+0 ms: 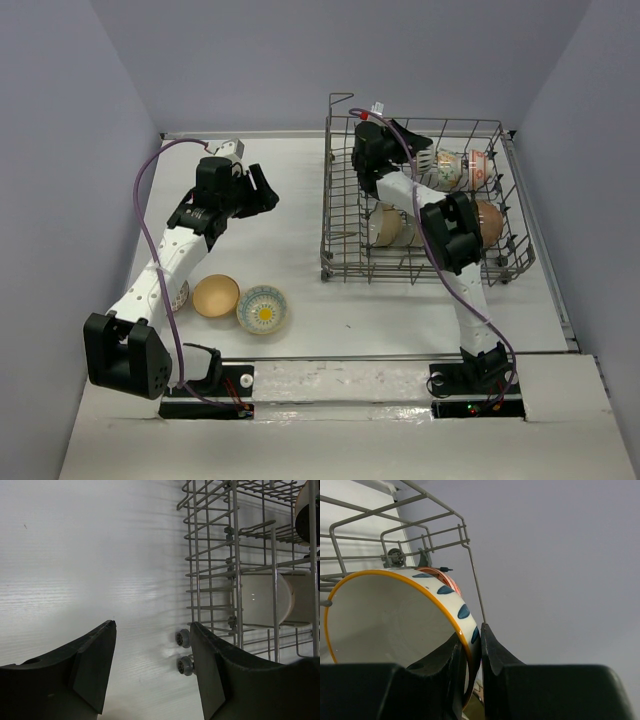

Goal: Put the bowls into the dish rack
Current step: Insert the bowl into the dish rack.

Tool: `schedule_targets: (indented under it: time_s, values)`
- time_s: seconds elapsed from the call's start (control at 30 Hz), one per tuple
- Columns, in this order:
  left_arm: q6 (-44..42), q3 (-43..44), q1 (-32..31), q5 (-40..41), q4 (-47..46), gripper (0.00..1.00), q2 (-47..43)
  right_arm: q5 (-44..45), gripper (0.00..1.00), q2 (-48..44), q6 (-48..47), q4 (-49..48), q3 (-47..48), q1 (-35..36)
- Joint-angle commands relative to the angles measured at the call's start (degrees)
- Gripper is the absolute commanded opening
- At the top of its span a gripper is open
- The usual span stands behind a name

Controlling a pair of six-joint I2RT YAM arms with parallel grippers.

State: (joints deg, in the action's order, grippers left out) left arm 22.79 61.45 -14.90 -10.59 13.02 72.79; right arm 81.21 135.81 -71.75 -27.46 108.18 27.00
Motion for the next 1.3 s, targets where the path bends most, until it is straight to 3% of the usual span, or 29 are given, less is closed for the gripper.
schedule_targets:
  time_s: [0.0, 0.87, 0.97, 1.03, 1.17, 1.27]
  values:
    - [-0.11, -0.37, 0.39, -1.10, -2.03, 0.70, -0.28, -5.10, 0.01, 5.34, 5.21, 3.12, -0.52, 0.86]
    - [-0.20, -0.54, 0.39, -0.83, -1.94, 0.70, 0.15, -7.47, 0.02, 9.30, 11.28, 7.25, 2.65, 0.86]
    - [-0.20, -0.63, 0.48, -0.84, -2.03, 0.70, 0.24, -7.38, 0.17, 9.39, 11.63, 7.25, 3.53, 0.86]
    - [-0.20, -0.63, 0.48, -0.92, -2.03, 0.70, 0.24, -7.47, 0.39, 9.04, 12.15, 7.42, 3.70, 0.86]
    - [-0.20, -0.63, 0.57, -1.01, -2.12, 0.70, 0.15, -8.34, 0.53, 7.54, 17.13, 11.61, 4.66, 0.86]
    - [-0.20, -0.72, 0.57, -1.10, -2.12, 0.70, 0.15, -10.45, 0.55, 6.40, 22.25, 17.16, 6.07, 0.86]
